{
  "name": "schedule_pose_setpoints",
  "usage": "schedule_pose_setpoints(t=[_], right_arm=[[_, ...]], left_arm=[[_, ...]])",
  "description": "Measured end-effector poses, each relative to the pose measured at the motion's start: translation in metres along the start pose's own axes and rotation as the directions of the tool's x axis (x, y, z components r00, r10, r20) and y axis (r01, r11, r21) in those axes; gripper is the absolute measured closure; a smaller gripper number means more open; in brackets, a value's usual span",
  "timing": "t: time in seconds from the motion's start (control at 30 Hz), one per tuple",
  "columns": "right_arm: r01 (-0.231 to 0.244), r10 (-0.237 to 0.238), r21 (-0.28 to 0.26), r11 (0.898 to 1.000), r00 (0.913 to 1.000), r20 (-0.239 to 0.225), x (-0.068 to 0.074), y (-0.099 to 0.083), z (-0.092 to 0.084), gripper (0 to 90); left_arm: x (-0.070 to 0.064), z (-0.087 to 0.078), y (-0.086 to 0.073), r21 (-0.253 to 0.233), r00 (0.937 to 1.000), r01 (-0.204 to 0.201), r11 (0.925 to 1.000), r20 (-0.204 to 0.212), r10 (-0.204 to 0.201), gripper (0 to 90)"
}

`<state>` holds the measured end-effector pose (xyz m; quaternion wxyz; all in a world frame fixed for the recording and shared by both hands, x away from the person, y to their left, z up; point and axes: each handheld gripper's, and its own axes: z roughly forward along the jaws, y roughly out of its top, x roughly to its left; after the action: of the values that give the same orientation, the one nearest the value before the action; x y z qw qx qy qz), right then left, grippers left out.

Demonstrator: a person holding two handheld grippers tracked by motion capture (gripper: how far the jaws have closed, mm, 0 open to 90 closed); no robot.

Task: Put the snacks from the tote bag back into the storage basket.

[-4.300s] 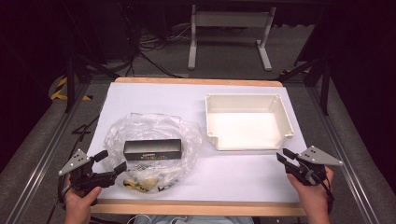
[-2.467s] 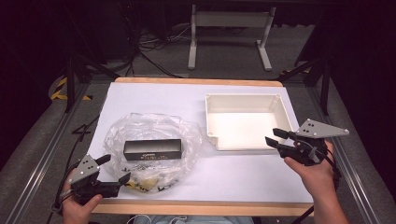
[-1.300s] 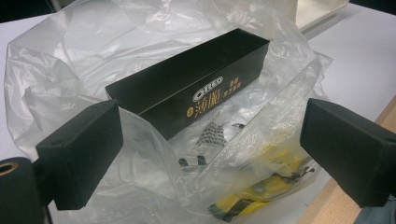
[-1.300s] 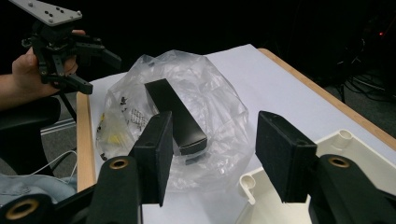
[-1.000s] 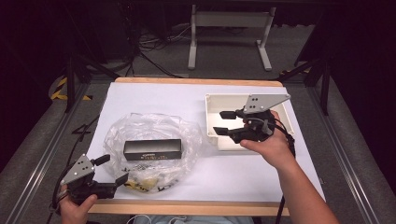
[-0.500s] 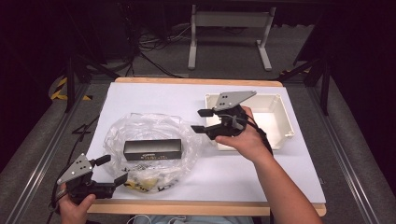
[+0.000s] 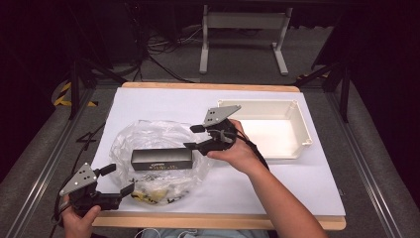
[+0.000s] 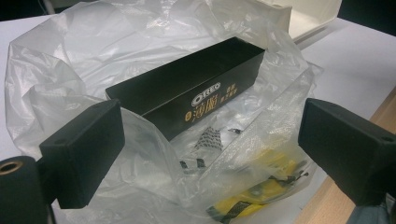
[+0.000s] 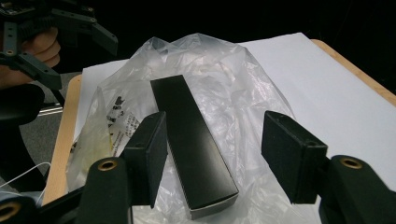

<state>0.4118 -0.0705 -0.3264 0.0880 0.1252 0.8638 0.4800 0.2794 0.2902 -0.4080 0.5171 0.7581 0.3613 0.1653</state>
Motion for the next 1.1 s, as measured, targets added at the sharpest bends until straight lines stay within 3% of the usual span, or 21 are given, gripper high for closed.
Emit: schedule_pose_setpoints(t=[0.47,0.8,1.1], right_arm=[[-0.013,0.017,0.1,0.995,0.999,-0.042,0.002,-0.011,0.039,38.0],[0.025,-0.013,0.187,0.982,0.9978,-0.065,0.004,-0.02,0.068,39.7],[0.045,-0.027,0.242,0.969,0.9965,-0.079,0.004,-0.025,0.086,34.0]], left_arm=[[0.0,0.0,0.0,-0.002,1.0,-0.002,1.0,-0.003,0.002,8.0],[0.001,-0.001,0.0,-0.003,1.0,-0.003,1.0,0.0,0.003,8.0],[0.001,-0.001,0.0,-0.001,1.0,-0.003,1.0,0.002,0.003,8.0]])
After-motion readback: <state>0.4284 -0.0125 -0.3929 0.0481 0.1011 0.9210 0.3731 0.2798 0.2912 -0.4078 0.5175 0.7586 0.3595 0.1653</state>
